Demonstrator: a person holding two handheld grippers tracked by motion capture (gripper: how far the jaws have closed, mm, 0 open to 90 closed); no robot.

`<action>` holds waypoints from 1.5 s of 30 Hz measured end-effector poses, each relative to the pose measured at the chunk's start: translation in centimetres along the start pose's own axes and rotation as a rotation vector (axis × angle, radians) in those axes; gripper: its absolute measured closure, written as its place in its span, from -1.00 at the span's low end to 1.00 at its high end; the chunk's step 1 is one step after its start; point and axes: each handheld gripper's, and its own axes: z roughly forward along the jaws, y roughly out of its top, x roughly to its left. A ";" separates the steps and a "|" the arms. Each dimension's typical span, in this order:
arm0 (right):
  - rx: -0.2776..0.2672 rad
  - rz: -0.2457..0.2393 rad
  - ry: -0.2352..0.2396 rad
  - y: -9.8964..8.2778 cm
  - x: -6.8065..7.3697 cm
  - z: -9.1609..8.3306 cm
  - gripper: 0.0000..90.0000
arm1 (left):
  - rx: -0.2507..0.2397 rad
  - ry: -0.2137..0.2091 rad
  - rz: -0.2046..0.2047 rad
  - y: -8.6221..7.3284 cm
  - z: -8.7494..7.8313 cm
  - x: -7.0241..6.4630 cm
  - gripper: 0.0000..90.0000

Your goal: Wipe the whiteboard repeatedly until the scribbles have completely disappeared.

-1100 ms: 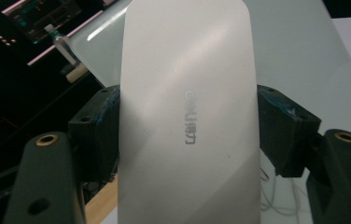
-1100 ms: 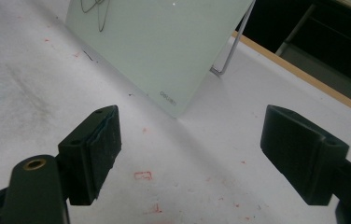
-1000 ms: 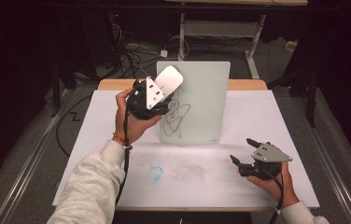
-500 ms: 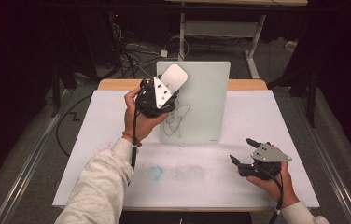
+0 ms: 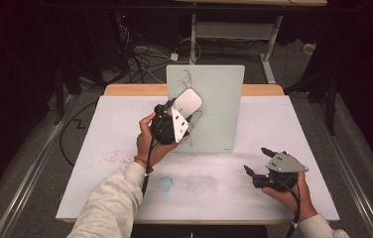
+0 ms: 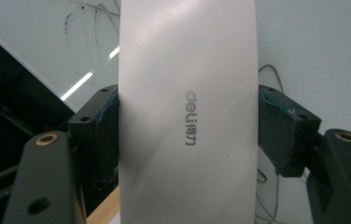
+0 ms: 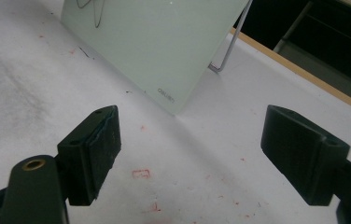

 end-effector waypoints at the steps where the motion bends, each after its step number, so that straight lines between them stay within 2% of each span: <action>1: 0.000 0.000 0.000 0.0 0.0 0.0 -0.54 | 0.000 0.000 0.000 0.0 0.0 0.0 -0.35; 4: 0.001 -0.003 0.000 0.0 0.0 0.0 -0.54 | -0.008 0.018 0.007 0.9 0.0 1.2 -0.35; 8: 0.009 0.003 -0.001 -0.2 -0.1 0.1 -0.54 | -0.027 0.044 -0.020 3.0 0.2 3.2 -0.35; 9: 0.008 -0.001 0.000 -0.1 -0.1 0.1 -0.54 | -0.027 0.044 -0.020 3.0 0.2 3.2 -0.35; 10: 0.007 0.003 -0.001 -0.1 -0.1 0.1 -0.54 | -0.029 0.063 -0.025 4.0 0.2 4.3 -0.35; 11: 0.007 0.003 -0.001 -0.1 -0.1 0.1 -0.54 | -0.029 0.063 -0.025 4.0 0.2 4.3 -0.35; 12: 0.004 0.002 -0.004 -0.1 -0.1 0.0 -0.54 | -0.033 0.056 -0.043 4.7 0.3 5.5 -0.35; 14: 0.003 0.000 -0.003 -0.1 -0.2 0.0 -0.54 | -0.039 0.046 -0.056 5.0 0.4 6.2 -0.35; 18: 0.000 0.002 -0.001 -0.1 -0.1 -0.1 -0.54 | -0.029 0.054 -0.046 5.0 0.4 6.0 -0.35; 21: -0.001 0.004 -0.002 0.0 -0.1 -0.1 -0.54 | -0.031 0.048 -0.045 3.9 0.4 4.8 -0.35; 23: 0.002 0.002 0.000 0.0 0.0 -0.1 -0.54 | -0.027 0.047 -0.031 3.6 0.5 4.3 -0.35; 25: 0.003 -0.005 0.003 0.0 0.0 0.0 -0.54 | -0.009 0.053 0.018 2.7 0.5 2.6 -0.35; 27: 0.007 -0.005 0.002 0.0 0.1 0.0 -0.54 | -0.006 0.051 0.023 2.4 0.5 2.2 -0.35; 28: 0.008 -0.003 0.003 0.0 0.0 0.0 -0.54 | -0.001 0.051 0.037 1.8 0.5 1.4 -0.35; 31: 0.007 -0.002 0.005 -0.1 0.0 0.0 -0.54 | 0.008 0.056 0.059 1.3 0.5 0.4 -0.35; 37: 0.004 -0.002 0.004 0.0 0.0 0.0 -0.54 | 0.020 0.048 0.067 0.8 0.4 -0.2 -0.35; 45: 0.008 -0.005 0.008 0.0 0.1 0.1 -0.54 | 0.030 0.023 0.061 1.4 0.4 0.5 -0.35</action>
